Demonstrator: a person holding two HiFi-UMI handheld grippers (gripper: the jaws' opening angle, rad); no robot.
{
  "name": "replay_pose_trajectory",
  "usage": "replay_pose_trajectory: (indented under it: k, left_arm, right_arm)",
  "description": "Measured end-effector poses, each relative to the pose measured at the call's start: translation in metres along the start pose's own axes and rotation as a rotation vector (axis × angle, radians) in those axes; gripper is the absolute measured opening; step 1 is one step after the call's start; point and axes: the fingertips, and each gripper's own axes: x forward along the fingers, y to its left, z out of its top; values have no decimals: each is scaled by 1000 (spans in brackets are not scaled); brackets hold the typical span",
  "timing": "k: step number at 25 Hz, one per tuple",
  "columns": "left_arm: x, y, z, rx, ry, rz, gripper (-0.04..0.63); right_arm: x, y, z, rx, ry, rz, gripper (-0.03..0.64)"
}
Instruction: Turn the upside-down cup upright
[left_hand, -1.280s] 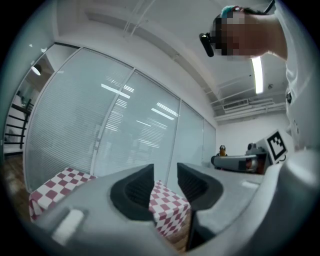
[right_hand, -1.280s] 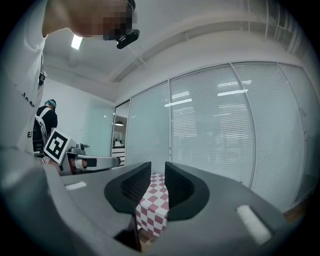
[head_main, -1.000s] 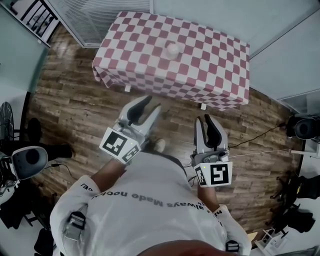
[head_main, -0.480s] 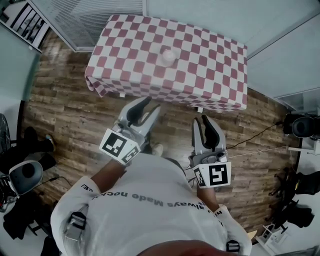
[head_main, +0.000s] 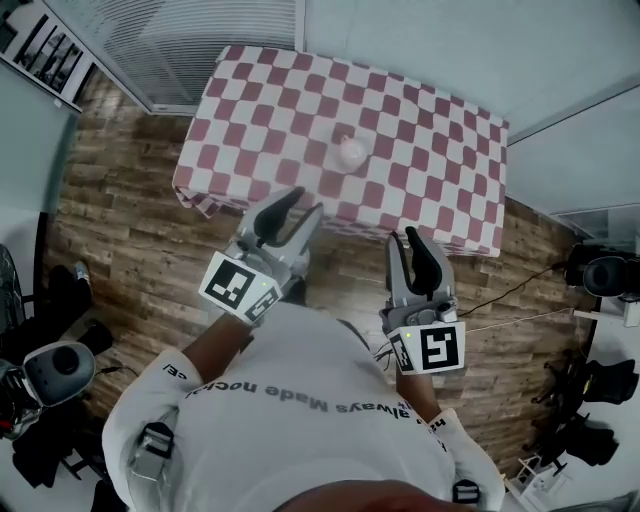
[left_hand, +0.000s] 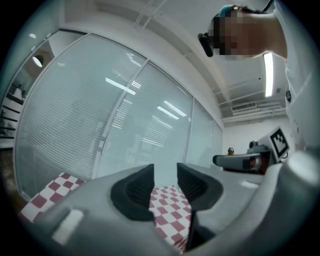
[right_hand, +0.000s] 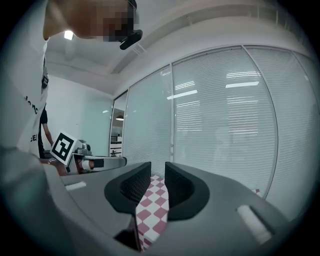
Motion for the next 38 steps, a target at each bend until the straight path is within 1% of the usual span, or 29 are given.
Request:
replay_pose_trajectory:
  k: [4,9,17,21,26,30,35,38]
  left_arm:
    - [24,40,14,0,-6,-9,146]
    - [44,79,20,0,-3,-10,144]
    - [79,112,26,8,13,-12,143]
    - [91,111,24,3,16,-12,143]
    - [104,100,27,15,7,-7,143]
    - [117,86,29,21,0,7,141]
    - [134,61,26,24,-1,7,140]
    - [141,55,22,25,8,14,140]
  right_arm:
    - [48,-9,10,2,-3,-7,87]
    - [92,-16,13,1,-6,-5,87]
    - [134,-43,21,8,-26,-21,86]
    - [137,-57,18,18,-25,-28,86]
    - [131,-72,18,18,-32,-21,86]
    - [121,-88,23,11,-39,-5,86]
    - [102,-115,23,12,-53,-16,84]
    - [98,-124,20,19,-54,-11,84]
